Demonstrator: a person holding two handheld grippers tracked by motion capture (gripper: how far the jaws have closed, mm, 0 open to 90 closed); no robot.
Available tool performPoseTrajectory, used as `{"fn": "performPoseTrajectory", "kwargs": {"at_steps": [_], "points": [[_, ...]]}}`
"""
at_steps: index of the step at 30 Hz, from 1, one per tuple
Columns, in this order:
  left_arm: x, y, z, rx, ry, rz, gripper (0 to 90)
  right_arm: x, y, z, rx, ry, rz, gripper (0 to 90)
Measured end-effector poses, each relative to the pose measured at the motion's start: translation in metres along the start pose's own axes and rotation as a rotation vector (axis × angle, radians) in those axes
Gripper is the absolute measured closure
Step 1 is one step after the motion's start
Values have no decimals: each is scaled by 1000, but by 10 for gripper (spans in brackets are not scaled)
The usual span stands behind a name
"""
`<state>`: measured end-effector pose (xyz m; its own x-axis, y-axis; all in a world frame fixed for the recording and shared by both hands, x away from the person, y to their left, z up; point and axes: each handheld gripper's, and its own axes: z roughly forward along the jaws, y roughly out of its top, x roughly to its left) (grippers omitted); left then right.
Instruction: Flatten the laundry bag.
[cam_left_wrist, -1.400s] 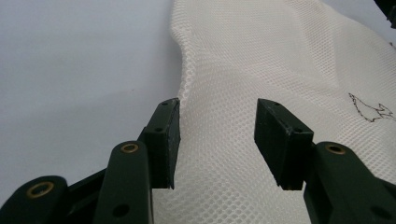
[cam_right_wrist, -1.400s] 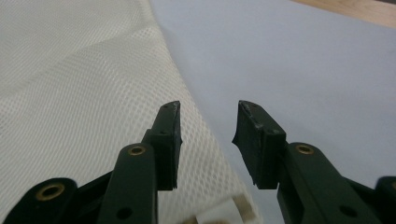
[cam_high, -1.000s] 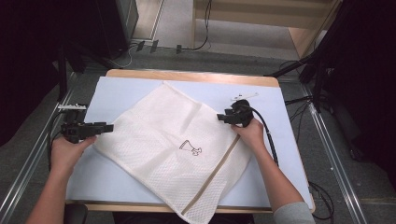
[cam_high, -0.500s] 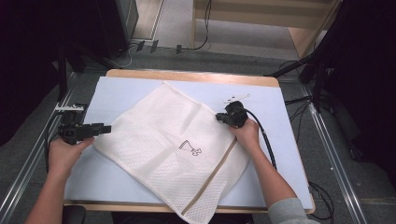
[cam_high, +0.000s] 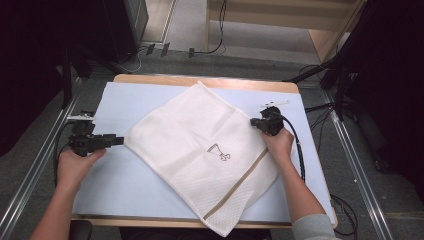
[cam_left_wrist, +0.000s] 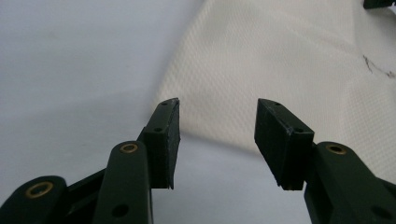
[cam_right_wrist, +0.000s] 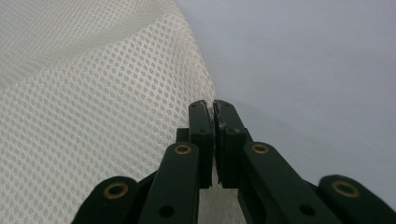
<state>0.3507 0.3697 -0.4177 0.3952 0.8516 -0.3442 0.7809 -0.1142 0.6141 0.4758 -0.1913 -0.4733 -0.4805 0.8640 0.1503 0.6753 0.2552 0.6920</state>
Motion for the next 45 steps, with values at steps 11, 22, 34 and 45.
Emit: {"fn": "performPoseTrajectory", "kwargs": {"at_steps": [11,22,34,45], "points": [[-47,-5,44,71,11,62,491,-12,-14,-13,-14,-35,22,878],[-71,-7,73,68,79,78,445,-9,-15,-14,-15,-40,15,876],[-68,3,81,83,26,7,889,-9,-15,-14,-13,-29,21,877],[-33,28,68,18,31,-45,895,5,-30,-35,-2,23,-13,876]]}}
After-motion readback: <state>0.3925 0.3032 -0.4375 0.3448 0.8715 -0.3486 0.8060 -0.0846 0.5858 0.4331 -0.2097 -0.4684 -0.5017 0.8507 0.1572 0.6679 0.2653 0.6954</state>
